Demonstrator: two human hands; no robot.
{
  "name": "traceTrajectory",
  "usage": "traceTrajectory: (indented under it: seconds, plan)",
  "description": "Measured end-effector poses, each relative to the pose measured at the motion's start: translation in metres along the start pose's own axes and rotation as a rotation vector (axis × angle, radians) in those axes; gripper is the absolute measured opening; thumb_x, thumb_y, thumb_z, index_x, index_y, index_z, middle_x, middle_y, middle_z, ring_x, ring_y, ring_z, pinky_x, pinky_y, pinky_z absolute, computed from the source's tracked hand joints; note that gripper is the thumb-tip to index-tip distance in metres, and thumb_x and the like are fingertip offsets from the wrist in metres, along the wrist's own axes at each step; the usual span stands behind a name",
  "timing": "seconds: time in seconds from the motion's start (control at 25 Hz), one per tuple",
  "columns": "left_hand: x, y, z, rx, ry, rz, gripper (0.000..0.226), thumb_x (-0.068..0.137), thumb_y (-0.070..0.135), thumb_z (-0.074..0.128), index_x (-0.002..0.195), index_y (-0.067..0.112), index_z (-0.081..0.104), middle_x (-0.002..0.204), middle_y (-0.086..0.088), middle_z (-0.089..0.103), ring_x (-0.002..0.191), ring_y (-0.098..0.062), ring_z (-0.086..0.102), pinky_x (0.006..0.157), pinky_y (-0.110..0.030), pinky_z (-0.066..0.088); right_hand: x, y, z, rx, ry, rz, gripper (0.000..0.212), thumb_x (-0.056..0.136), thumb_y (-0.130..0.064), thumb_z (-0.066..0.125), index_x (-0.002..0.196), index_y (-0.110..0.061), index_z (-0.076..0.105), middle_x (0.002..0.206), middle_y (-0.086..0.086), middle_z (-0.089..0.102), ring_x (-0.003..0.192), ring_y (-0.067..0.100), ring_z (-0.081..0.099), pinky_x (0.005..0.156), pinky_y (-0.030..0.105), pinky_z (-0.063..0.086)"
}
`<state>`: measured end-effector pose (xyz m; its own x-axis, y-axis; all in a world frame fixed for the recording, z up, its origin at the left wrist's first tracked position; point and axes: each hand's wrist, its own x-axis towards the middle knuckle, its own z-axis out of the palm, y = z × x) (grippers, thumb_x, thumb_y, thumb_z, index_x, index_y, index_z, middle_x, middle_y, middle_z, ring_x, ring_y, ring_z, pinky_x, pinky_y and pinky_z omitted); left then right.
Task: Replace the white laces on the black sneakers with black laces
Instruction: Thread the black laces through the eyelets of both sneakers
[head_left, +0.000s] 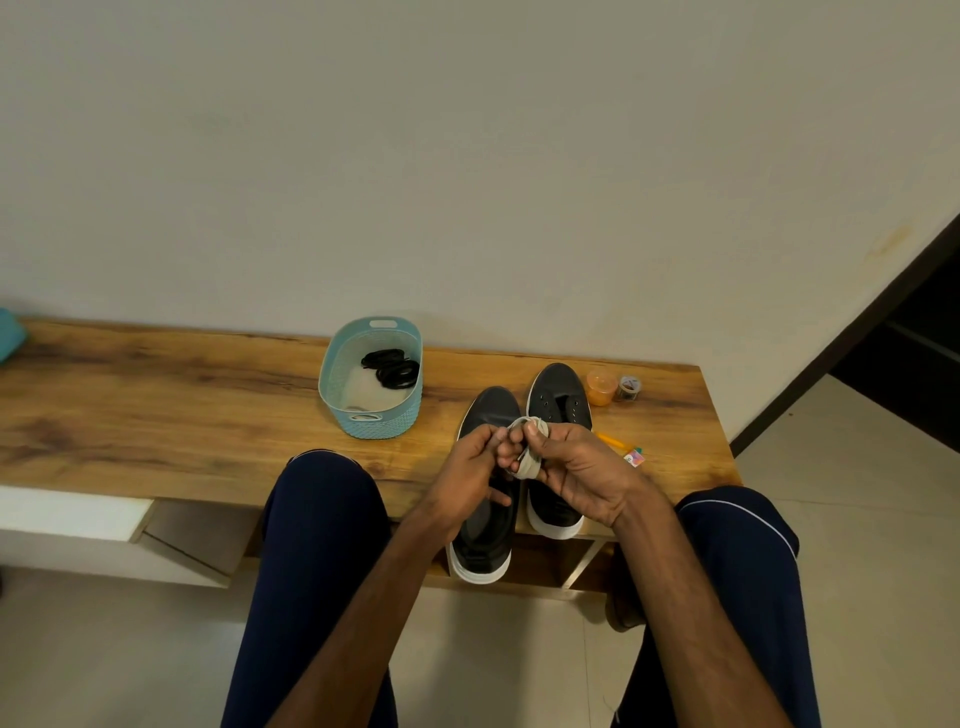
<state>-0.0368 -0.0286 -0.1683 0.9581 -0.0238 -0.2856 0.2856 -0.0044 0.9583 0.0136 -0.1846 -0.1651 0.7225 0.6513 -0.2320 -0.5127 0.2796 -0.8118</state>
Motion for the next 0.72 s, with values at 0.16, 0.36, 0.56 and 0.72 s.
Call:
traceTrajectory:
  seconds: [0.16, 0.36, 0.56, 0.72]
  plan:
    - [0.0, -0.001, -0.001, -0.108, -0.01, -0.01, 0.024, 0.106, 0.026, 0.041, 0.107, 0.014, 0.062, 0.079, 0.002, 0.058, 0.061, -0.004, 0.048, 0.055, -0.024, 0.05, 0.0, 0.002, -0.002, 0.037, -0.002, -0.012, 0.024, 0.097, -0.014, 0.053, 0.101, 0.0, 0.072, 0.098, 0.017, 0.071, 0.093, 0.021, 0.07, 0.086, 0.029, 0.058]
    - [0.003, -0.006, -0.004, -0.079, 0.085, 0.018, 0.027, 0.104, 0.03, 0.046, 0.107, 0.009, 0.062, 0.077, 0.003, 0.058, 0.058, -0.003, 0.047, 0.051, -0.021, 0.044, 0.001, 0.007, 0.001, 0.026, 0.088, -0.017, 0.021, 0.094, -0.02, 0.057, 0.094, -0.007, 0.073, 0.095, 0.012, 0.073, 0.091, 0.018, 0.07, 0.081, 0.028, 0.058]
    - [0.007, -0.01, -0.011, 0.175, 0.223, 0.196, 0.009, 0.099, 0.026, 0.057, 0.095, 0.02, 0.061, 0.084, 0.012, 0.067, 0.064, 0.006, 0.057, 0.053, -0.012, 0.043, 0.006, 0.013, 0.003, -0.025, 0.3, -0.056, 0.019, 0.098, -0.02, 0.054, 0.093, -0.01, 0.07, 0.092, 0.004, 0.073, 0.092, 0.014, 0.068, 0.08, 0.026, 0.055]
    - [0.007, -0.017, 0.001, 0.203, 0.239, 0.224, 0.004, 0.093, 0.022, 0.067, 0.09, 0.021, 0.067, 0.073, 0.016, 0.067, 0.06, 0.005, 0.058, 0.051, -0.012, 0.044, 0.011, 0.022, 0.018, 0.122, 0.36, -0.113, 0.025, 0.104, -0.021, 0.043, 0.101, -0.005, 0.062, 0.109, 0.01, 0.073, 0.098, 0.022, 0.069, 0.081, 0.035, 0.057]
